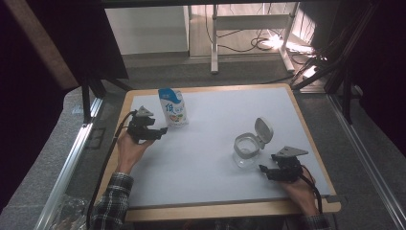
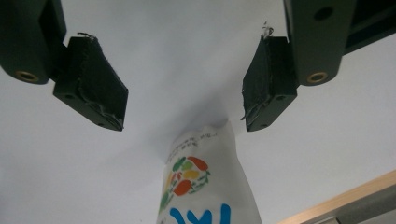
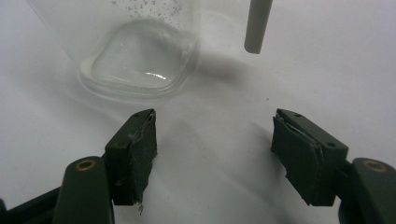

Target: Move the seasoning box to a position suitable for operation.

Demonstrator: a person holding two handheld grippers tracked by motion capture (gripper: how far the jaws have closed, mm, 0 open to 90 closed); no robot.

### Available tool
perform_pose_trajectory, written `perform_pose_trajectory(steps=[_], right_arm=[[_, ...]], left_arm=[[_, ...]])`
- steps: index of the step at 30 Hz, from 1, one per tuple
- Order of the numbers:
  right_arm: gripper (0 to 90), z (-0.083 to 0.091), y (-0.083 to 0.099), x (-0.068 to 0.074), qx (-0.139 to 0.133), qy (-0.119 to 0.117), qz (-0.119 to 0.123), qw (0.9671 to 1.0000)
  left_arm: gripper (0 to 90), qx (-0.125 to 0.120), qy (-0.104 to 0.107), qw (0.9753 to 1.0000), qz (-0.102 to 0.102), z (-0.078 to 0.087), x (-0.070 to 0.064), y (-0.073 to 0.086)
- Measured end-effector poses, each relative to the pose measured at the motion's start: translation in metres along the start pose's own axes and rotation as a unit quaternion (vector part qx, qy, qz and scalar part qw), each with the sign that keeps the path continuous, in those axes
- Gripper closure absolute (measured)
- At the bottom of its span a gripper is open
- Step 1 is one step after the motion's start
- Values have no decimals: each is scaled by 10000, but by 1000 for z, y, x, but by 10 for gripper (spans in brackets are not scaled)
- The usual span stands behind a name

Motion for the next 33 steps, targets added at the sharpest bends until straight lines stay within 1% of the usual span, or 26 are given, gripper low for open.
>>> perform_pose_trajectory(steps=[7, 12, 15, 18, 22, 24, 25, 27, 30, 33], right_arm=[[312, 0, 0, 0, -4, -6, -10, 10000], [311, 0, 0, 0, -5, -7, -12, 10000], [312, 0, 0, 0, -6, -8, -15, 10000], [311, 0, 0, 0, -7, -7, -16, 10000], [311, 0, 0, 0, -7, -6, -15, 10000], [311, 0, 0, 0, -9, -7, -17, 10000], [311, 0, 0, 0, -9, -7, -18, 10000], [311, 0, 0, 0, -9, -6, -16, 10000], [311, 0, 0, 0, -8, -6, -15, 10000], [311, 0, 0, 0, -7, -5, -8, 10000]], left_arm=[[393, -176, 121, 9997, 131, -1, 12, -12], [440, -309, 140, 9993, 142, -2, 20, -21], [447, -259, 89, 9996, 75, -3, 23, -26], [474, -281, 88, 9996, 29, -5, 27, -31], [505, -202, 44, 9998, -63, -9, 30, -35], [538, -197, 56, 9997, -116, -10, 32, -36], [555, -190, 90, 9997, -90, -11, 33, -37], [587, -148, 99, 9998, -119, -12, 35, -39], [639, -183, 154, 9996, -131, -13, 37, -42], [690, -146, 190, 9995, -187, -14, 38, -44]])
Point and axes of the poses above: each handheld gripper's, and its own axes: z roughly backward along the jaws, y roughly out of its underside, x roughly to its left, the point moved 1 cm from there along -z, roughly forward along the jaws, and after that the axes turned 5 degrees about y, right-handed, at the moved point
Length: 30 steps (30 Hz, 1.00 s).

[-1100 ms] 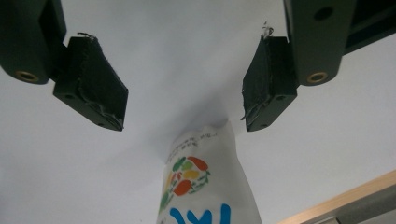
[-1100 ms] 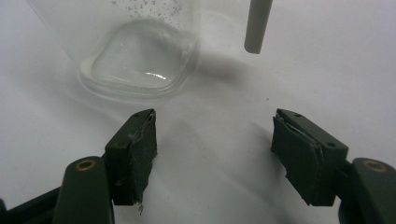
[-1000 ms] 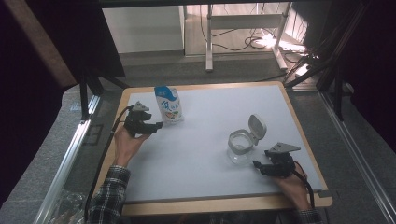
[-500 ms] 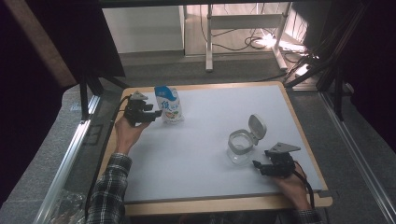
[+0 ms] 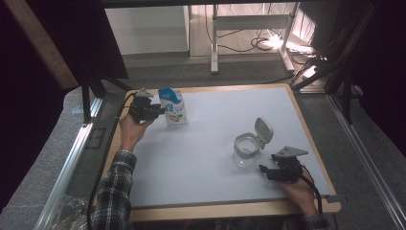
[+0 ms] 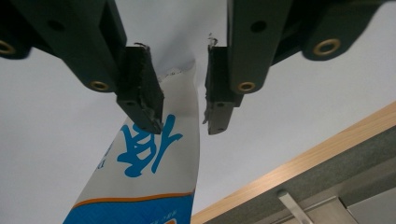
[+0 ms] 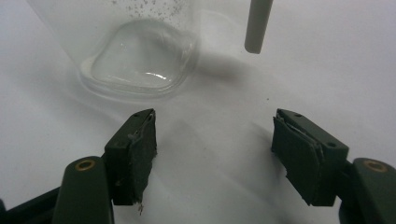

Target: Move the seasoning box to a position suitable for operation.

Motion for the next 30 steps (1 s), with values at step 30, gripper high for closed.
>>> perform_pose_trajectory(steps=[30], right_arm=[[311, 0, 0, 0, 0, 0, 2, 10000]], left_arm=[[899, -144, 256, 9994, 179, 8, -9, 0]])
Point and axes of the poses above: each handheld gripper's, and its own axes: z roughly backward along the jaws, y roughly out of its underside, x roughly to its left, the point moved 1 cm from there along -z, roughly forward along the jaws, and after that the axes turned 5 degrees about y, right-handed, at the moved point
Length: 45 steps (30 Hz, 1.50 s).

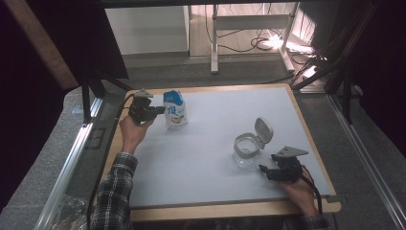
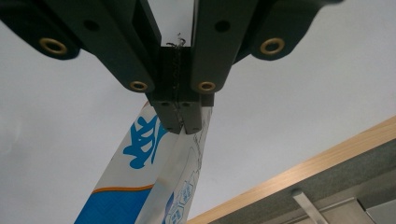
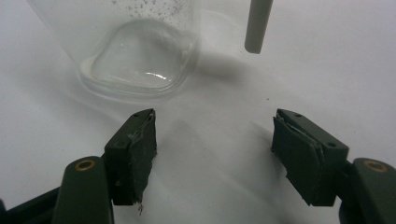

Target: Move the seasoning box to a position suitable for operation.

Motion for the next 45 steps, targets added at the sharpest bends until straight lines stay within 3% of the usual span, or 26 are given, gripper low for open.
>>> perform_pose_trajectory(steps=[11, 17, 22, 31, 35, 40, 45], right_arm=[[311, 0, 0, 0, 0, -2, -2, 10000], [311, 0, 0, 0, 0, -1, -3, 10000], [311, 0, 0, 0, 0, -4, -5, 10000], [311, 0, 0, 0, 0, -3, -7, 10000], [311, 0, 0, 0, 0, -2, -5, 10000], [311, 0, 0, 0, 2, -3, -2, 10000], [310, 0, 0, 0, 3, -2, 0, 10000]], left_arm=[[683, -110, 76, 9999, -101, -1, 1, -4], [650, -176, 118, 9998, 1, -6, 2, -12], [717, -213, 85, 9997, 30, -8, 4, -13], [881, -175, 8, 9995, -277, -10, 0, -12], [895, -178, -22, 9989, -424, -10, -1, -11], [900, -190, 107, 9992, -342, -9, -1, -11], [900, -229, 76, 9992, -317, -8, -3, -10]])
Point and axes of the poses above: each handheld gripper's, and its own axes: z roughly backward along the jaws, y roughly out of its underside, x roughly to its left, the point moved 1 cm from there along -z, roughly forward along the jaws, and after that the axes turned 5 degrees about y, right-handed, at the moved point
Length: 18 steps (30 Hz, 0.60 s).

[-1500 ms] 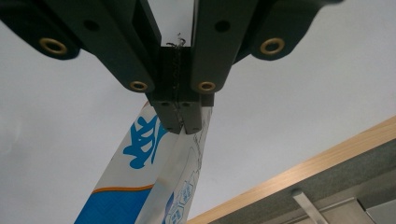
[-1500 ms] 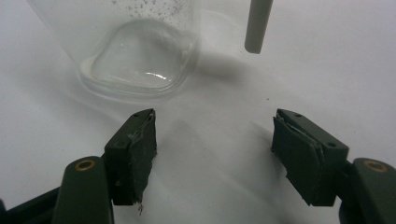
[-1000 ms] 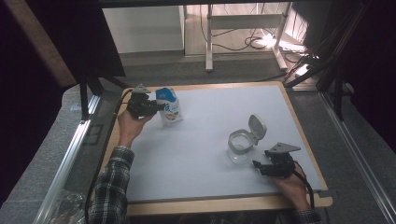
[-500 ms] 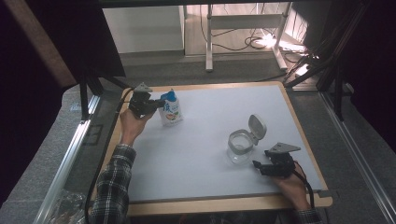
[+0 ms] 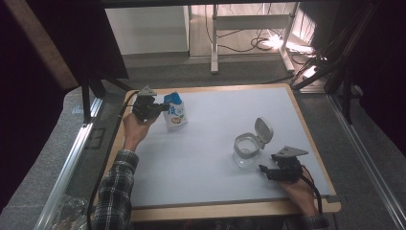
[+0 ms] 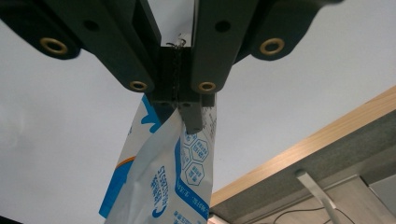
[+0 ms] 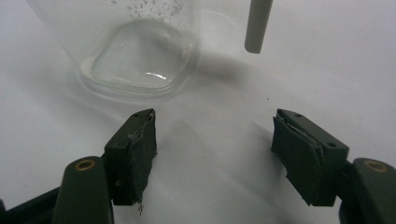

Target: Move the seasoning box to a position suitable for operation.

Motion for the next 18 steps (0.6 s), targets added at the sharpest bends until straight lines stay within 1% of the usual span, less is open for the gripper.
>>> perform_pose_trajectory(steps=[4, 5, 9, 10, 13, 15, 18], right_arm=[[310, 0, 0, 0, -3, -1, -8, 10000], [310, 0, 0, 0, -2, -1, -3, 10000], [310, 0, 0, 0, -1, 0, -3, 10000], [310, 0, 0, 0, -4, -1, -6, 10000], [310, 0, 0, 0, -3, -2, -8, 10000], [311, 0, 0, 0, 0, 0, -2, 10000], [310, 0, 0, 0, 0, 1, 0, 10000]], left_arm=[[893, -40, 125, 9996, 231, 1, 3, 1], [892, -40, 130, 9995, 274, 1, 3, 1], [892, -39, 41, 9996, 270, 0, 1, 1], [892, -37, 32, 9997, 252, 0, 0, 1], [898, -53, -6, 10000, 84, 0, -3, 1], [900, -91, 53, 9999, 22, 1, -5, 1], [900, -111, 23, 9999, -40, 2, -9, 1]])
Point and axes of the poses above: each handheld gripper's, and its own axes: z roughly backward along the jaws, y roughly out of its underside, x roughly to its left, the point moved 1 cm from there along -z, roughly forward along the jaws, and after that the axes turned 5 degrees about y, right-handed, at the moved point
